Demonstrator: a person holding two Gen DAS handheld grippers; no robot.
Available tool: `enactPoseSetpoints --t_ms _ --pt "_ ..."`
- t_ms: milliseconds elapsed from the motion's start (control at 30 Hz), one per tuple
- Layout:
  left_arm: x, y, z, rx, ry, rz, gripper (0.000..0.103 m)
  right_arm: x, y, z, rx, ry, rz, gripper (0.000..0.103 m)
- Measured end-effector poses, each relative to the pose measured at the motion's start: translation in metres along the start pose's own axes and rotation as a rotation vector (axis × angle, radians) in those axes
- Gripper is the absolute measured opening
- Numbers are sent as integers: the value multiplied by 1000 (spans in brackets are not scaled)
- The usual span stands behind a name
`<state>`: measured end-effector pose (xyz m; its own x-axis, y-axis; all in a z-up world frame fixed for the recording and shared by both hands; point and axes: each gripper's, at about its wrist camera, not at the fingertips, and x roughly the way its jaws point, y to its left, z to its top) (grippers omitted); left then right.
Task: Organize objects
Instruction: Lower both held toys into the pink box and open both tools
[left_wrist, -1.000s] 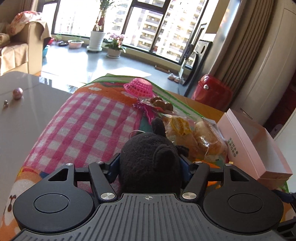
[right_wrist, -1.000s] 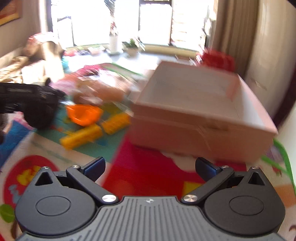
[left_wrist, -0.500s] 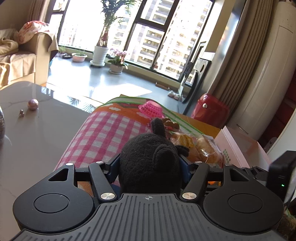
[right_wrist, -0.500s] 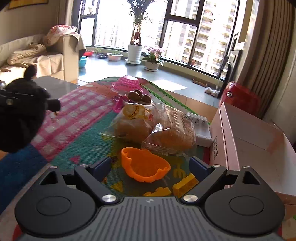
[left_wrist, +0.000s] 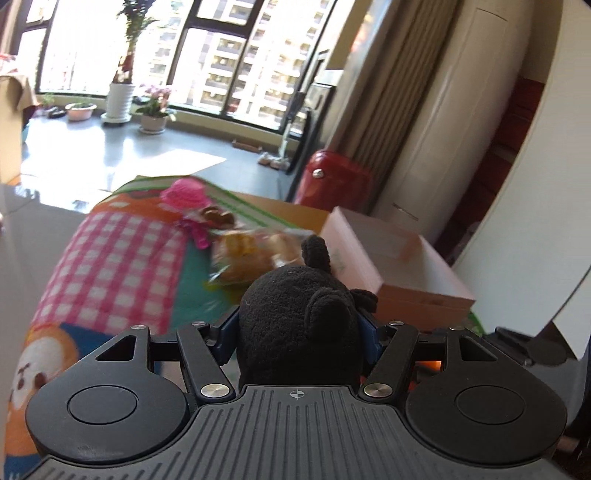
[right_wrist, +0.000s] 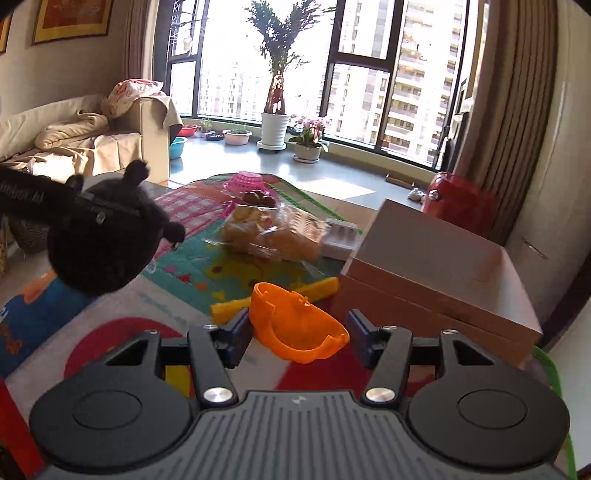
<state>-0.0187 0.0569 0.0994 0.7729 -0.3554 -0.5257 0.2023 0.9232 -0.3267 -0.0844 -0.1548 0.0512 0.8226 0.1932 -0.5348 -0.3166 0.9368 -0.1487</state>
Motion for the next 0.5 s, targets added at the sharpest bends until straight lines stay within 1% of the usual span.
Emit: enactPoseSetpoints --t_ms 100,167,200,233,267,300,333,367,433,467,500 --pt "26 -44 34 53 -36 -89 69 -24 -20 -12 11 -42 -68 56" --pt "50 -70 59 44 -76 -152 70 -35 -33 -18 28 -75 -105 56" --pt "65 -78 70 32 -85 -195 73 -38 -38 -20 39 -83 -119 56" --pt "84 -86 79 36 -75 -222 74 -40 -43 -22 51 -86 -126 56" --pt "104 -93 85 48 -41 -210 74 -40 -50 -25 68 -88 -129 56" --pt "123 -98 87 53 -6 -172 71 -41 -55 -26 78 -89 -132 56" --pt "138 -102 86 62 16 -136 69 -41 -58 -28 83 -91 -139 56" --pt "148 -104 84 82 17 -122 69 -41 -61 -29 87 -94 -147 56" --pt "147 -103 82 110 -42 -126 69 -43 -69 -30 103 -96 -156 56" --pt "141 -100 81 107 -72 -137 69 -44 -74 -29 114 -95 -157 56" --pt "136 -95 80 98 -86 -150 69 -43 -77 -27 122 -96 -158 56"
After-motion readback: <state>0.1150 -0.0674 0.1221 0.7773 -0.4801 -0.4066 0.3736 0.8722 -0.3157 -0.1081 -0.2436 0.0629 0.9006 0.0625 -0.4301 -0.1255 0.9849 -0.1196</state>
